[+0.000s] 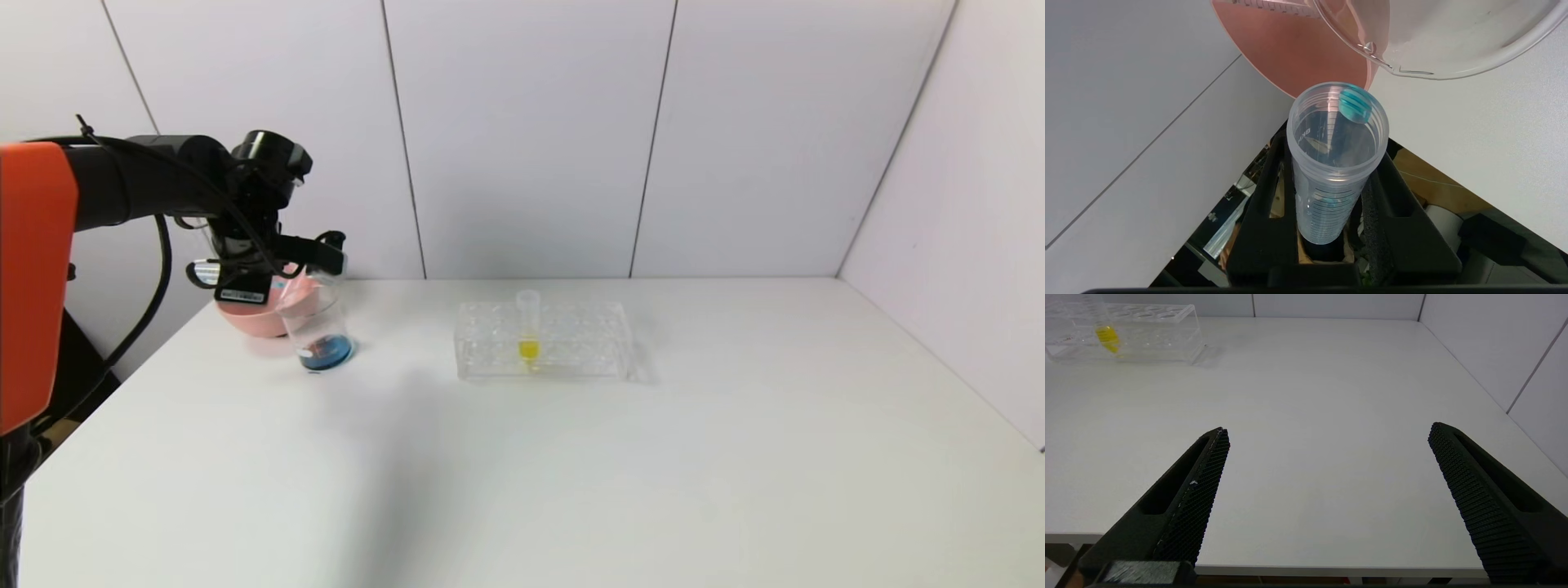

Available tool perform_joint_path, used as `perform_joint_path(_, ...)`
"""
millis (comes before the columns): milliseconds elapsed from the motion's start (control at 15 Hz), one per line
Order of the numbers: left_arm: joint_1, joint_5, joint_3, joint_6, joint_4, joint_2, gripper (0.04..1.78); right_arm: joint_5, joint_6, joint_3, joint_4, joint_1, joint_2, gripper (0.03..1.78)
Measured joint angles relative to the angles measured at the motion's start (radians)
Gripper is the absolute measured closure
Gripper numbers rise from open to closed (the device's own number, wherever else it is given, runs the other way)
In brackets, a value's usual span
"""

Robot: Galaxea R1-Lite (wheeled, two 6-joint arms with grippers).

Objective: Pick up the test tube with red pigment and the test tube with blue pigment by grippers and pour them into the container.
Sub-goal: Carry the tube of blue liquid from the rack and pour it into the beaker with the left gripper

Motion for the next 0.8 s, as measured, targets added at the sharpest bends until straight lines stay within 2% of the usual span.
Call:
perform_joint_path(467, -0.029, 0.114, 0.001, 0.064, -0.038, 0.011, 1.36, 0.000, 0.000, 0.000, 0.000, 0.000, 0.000, 0.04)
perform_joint_path(800, -0.034, 0.126, 0.002, 0.065, -0.043, 0.013, 1.36, 0.000, -0.001, 0.000, 0.000, 0.000, 0.000, 0.04)
